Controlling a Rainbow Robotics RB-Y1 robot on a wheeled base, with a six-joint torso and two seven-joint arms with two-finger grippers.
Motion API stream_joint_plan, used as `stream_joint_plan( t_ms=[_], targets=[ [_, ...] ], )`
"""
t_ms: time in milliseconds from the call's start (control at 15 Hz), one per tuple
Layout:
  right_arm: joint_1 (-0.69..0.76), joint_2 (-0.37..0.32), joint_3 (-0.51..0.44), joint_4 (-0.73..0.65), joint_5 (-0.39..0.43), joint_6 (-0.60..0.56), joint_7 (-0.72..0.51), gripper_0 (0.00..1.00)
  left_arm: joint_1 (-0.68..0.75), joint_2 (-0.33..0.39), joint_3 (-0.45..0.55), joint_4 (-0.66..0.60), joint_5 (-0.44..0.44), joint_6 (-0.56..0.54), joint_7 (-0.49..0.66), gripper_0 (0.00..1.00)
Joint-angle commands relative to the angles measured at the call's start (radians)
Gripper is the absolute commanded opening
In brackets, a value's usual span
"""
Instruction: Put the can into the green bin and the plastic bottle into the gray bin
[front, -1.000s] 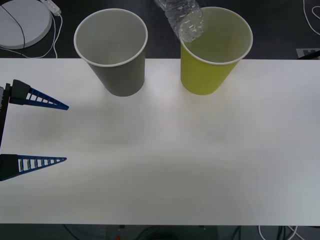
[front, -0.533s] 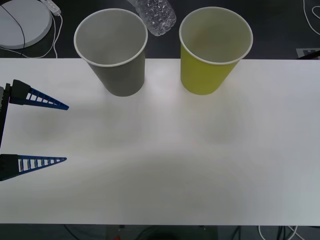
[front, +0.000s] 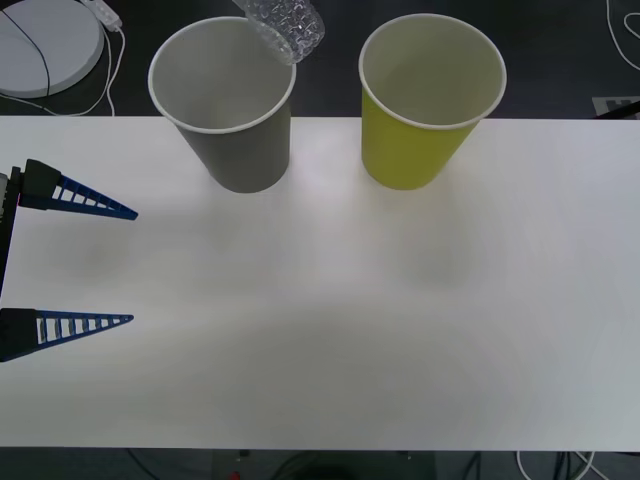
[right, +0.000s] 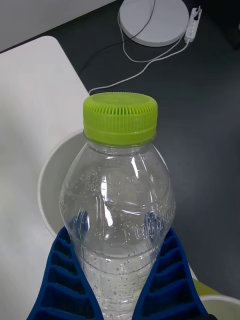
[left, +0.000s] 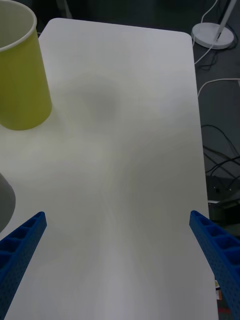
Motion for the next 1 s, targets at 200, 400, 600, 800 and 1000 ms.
stream_joint_plan(
  t_ms=[200,400,600,800,1000],
  targets=[
    [-0.065,0.08,0.037,0.14,0.017,0.008,0.0,0.0,0.0,0.0,0.0,0.0,0.0,0.0,0.0,1.0],
    [-0.099,0.111,0.103,0.178,0.011,0.037,-0.064,0.0,0.0,0.0,0.0,0.0,0.0,0.0,0.0,1.0],
    [-0.12,0.153,0.122,0.232,0.019,0.042,-0.064,0.0,0.0,0.0,0.0,0.0,0.0,0.0,0.0,1.0],
    [-0.143,0.195,0.122,0.287,0.031,0.042,-0.064,0.0,0.0,0.0,0.0,0.0,0.0,0.0,0.0,1.0],
    [-0.16,0.226,0.122,0.325,0.048,0.049,-0.064,0.0,0.0,0.0,0.0,0.0,0.0,0.0,0.0,1.0]
  ],
)
